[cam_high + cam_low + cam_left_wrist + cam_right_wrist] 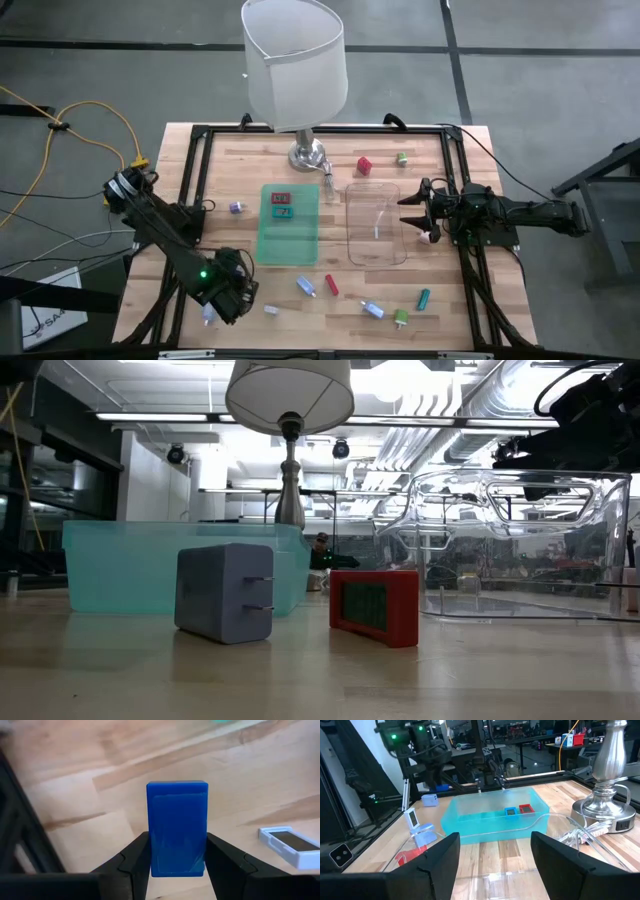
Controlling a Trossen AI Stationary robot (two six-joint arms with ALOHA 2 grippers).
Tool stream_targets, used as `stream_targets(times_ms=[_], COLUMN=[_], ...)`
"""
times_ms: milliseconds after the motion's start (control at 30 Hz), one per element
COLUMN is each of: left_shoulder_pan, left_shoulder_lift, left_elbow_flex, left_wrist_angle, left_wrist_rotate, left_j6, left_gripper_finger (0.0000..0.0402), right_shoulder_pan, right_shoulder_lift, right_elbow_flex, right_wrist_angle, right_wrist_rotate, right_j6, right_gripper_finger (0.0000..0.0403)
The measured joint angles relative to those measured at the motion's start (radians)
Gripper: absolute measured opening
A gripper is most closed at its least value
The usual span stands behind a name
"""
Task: Pick & Place Office items
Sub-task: Put the blue digital clock into the green bin
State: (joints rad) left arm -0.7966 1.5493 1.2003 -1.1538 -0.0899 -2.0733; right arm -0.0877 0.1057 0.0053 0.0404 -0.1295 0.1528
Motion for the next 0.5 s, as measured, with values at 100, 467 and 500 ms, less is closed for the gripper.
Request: stream_targets(times_ms=[100, 467, 500], left_shoulder_pan=[0.035, 0.300, 0.332], left_shoulder_lift=[-0.033, -0.133, -0.135], left_elbow_flex=[0.000, 0.001, 0.001], left_wrist_angle=[-0.020, -0.096, -0.096], left_wrist_rotate=[-0.002, -0.001, -0.001], left_j6=[0.091, 0.598, 0.659], left_gripper_finger=[0.0153, 0.0153, 0.0153], right_shoulder_pan=[0.000, 0.000, 0.000], right_shoulder_lift=[0.000, 0.000, 0.000], right_elbow_flex=[0.000, 0.000, 0.000], right_wrist_angle=[0.000, 0.000, 0.000], right_wrist_rotate=[0.000, 0.000, 0.000], right_j6=[0.000, 0.000, 0.000], right_gripper_finger=[0.0232, 0.0232, 0.0232])
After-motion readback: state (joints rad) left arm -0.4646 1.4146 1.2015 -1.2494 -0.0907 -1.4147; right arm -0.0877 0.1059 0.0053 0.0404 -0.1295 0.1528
